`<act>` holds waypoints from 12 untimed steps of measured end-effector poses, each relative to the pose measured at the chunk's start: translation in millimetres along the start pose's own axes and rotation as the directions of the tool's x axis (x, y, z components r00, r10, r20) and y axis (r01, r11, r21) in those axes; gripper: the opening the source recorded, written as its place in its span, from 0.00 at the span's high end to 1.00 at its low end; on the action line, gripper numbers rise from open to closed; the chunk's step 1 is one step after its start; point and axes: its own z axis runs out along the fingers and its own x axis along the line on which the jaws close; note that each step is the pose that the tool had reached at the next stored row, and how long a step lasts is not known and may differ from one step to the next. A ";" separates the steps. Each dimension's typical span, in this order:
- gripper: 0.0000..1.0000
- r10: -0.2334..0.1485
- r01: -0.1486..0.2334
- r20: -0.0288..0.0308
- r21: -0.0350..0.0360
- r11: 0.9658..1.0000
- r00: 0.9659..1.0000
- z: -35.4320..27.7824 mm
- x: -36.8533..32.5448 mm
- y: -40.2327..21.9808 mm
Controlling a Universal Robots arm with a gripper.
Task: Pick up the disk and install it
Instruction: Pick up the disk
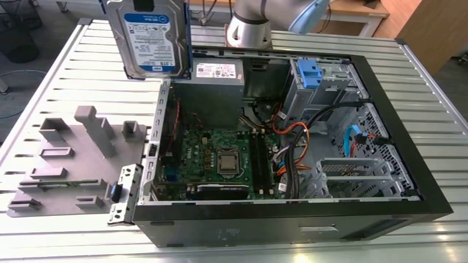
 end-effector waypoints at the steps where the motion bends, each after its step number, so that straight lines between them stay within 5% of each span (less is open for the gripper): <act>1: 0.65 0.000 0.000 0.000 0.000 1.000 1.000 0.0 0.0 -2.6; 12: 0.65 0.000 0.000 0.000 0.000 1.000 1.000 -0.2 0.3 -34.6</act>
